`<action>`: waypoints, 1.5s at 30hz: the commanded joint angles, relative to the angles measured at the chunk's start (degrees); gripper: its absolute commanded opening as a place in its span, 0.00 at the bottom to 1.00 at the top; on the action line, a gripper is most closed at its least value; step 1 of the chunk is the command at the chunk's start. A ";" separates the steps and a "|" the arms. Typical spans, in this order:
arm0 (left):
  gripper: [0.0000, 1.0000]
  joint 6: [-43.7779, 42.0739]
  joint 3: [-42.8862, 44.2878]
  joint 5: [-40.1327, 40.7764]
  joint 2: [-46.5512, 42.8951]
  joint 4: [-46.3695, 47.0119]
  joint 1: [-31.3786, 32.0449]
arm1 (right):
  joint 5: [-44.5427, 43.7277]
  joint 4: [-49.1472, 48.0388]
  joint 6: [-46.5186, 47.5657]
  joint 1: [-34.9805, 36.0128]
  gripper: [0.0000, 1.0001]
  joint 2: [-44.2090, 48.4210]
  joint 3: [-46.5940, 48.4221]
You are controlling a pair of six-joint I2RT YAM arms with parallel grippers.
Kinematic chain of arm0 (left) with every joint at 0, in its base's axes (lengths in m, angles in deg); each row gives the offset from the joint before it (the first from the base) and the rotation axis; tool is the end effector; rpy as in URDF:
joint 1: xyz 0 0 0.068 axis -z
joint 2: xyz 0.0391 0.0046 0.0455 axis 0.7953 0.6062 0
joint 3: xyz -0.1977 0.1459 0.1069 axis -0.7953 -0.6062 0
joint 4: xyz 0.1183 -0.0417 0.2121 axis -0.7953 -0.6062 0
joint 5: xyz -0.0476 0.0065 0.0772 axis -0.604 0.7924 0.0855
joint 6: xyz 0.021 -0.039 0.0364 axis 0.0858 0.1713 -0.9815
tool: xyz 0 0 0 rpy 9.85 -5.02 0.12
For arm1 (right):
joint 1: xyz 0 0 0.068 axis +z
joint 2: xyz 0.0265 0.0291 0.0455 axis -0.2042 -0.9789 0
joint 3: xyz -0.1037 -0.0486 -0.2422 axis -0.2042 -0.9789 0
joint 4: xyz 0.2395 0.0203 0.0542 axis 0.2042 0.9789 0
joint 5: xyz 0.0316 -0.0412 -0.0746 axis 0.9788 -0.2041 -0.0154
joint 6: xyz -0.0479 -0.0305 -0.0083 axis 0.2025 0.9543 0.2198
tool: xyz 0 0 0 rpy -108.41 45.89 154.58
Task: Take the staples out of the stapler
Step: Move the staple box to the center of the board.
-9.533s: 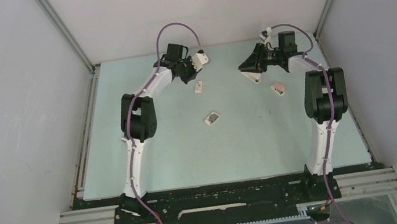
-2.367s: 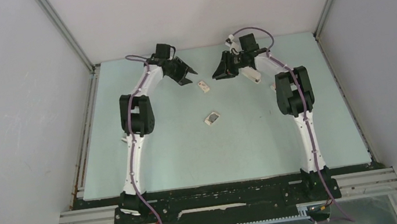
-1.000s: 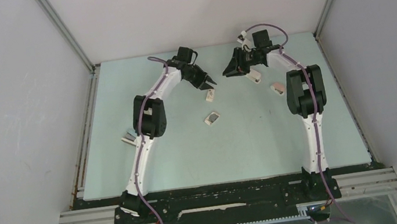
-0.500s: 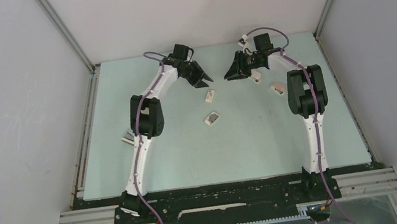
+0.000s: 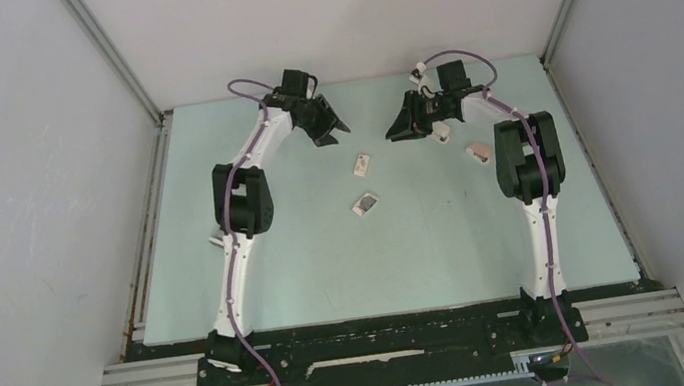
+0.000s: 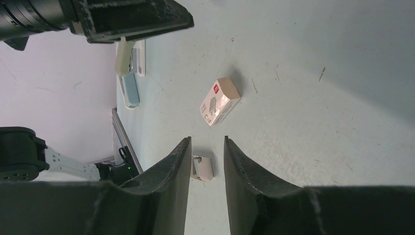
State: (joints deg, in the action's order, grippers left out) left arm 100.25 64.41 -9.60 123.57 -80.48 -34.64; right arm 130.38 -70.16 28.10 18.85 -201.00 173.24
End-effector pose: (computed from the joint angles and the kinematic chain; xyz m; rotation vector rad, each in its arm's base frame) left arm 0.5098 -0.1803 0.1782 -0.5162 2.6249 -0.8445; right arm 0.4788 0.0921 0.1738 -0.1717 2.3615 1.3370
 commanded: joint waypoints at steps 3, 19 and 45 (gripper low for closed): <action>0.50 -2.30 0.89 -1.63 1.17 -4.78 2.94 | 1.33 -1.68 0.85 -0.72 0.39 4.90 -0.26; 0.41 -6.35 -7.10 -6.12 -3.64 -9.38 8.57 | 1.50 -1.73 1.61 -1.61 0.39 9.77 -3.85; 0.70 -32.07 -63.02 27.16 -67.55 33.49 7.27 | 13.95 17.14 46.06 -0.69 0.70 15.97 -2.22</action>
State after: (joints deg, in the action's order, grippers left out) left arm 77.91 15.21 4.55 68.80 -60.09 -27.73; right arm 138.82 -57.26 65.89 17.93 -184.85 167.51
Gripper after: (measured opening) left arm 0.635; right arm 0.682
